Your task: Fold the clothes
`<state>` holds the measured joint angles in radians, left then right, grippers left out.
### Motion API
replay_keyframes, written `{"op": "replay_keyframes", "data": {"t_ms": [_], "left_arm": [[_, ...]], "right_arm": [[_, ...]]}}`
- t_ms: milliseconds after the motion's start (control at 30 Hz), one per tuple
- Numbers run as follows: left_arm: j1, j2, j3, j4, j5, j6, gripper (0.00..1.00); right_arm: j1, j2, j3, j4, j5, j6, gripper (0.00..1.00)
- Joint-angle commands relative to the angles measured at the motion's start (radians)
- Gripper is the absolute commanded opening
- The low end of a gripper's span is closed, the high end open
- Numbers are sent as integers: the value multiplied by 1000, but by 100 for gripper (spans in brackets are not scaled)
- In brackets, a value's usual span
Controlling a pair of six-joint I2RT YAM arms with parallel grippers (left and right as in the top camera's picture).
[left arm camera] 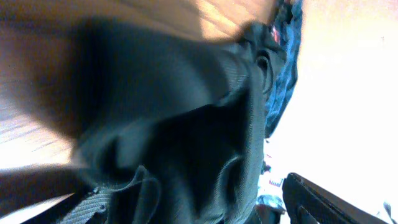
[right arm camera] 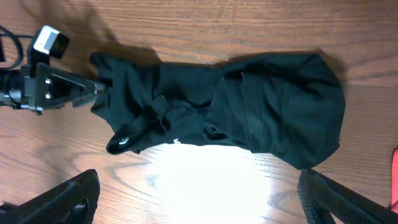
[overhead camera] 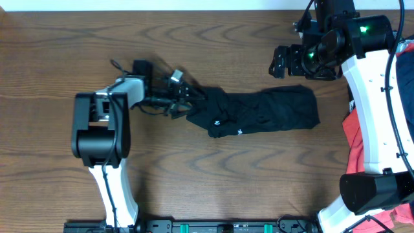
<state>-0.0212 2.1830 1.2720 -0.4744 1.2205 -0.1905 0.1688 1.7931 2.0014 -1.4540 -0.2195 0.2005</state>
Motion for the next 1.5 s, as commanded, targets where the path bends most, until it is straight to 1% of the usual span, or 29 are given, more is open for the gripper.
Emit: {"op": "replay_keyframes", "data": {"t_ms": [0, 133, 267, 600, 800, 833, 867, 900, 933, 967, 1000, 1033, 1067, 1100, 1167, 1233, 1267, 1467], "left_arm": [[81, 39, -10, -20, -190, -5, 86], [137, 39, -10, -21, -197, -5, 87], [132, 39, -10, -21, -206, -2, 87], [-16, 39, -10, 7, -223, -16, 88], [-110, 39, -10, 84, -223, -93, 88], [-118, 39, -10, 95, -223, -101, 84], [-123, 39, -10, 106, -223, -109, 73], [-124, 39, -10, 114, -223, -116, 57], [-124, 39, -10, 119, -223, -123, 38], [-120, 39, -10, 122, -223, -123, 23], [-114, 39, -10, 121, -223, -123, 10], [-106, 39, -10, 121, -223, -126, 6], [-99, 39, -10, 118, -223, -127, 6], [-91, 39, -10, 117, -223, -127, 6], [-72, 39, -10, 117, -223, -130, 6], [-50, 39, -10, 117, -223, -130, 6], [-39, 39, -10, 117, -223, -130, 6], [64, 39, -10, 93, -218, -129, 6]], "right_arm": [[9, 8, 0, -1, 14, -16, 99], [9, 10, -1, 2, 14, -23, 99], [9, 10, -1, 7, 14, -23, 99], [9, 10, 0, 18, 13, -22, 99], [9, 10, 0, 16, 13, -22, 99], [9, 10, 0, 14, 13, -22, 99], [9, 10, 0, 11, 13, -22, 98], [9, 10, 0, 8, 13, -23, 95], [9, 10, -1, 4, 13, -23, 90], [9, 10, -1, 0, 13, -23, 82], [9, 10, -1, -3, 13, -27, 76], [9, 10, -1, -4, 14, -34, 71], [9, 10, -1, -5, 14, -37, 64], [9, 10, -1, -5, 14, -38, 54], [9, 10, -1, -4, 14, -38, 31], [8, 10, -2, -3, 14, -38, 13], [8, 11, -2, -3, 14, -38, 6], [8, 51, -2, -10, 32, -37, 6]]}}
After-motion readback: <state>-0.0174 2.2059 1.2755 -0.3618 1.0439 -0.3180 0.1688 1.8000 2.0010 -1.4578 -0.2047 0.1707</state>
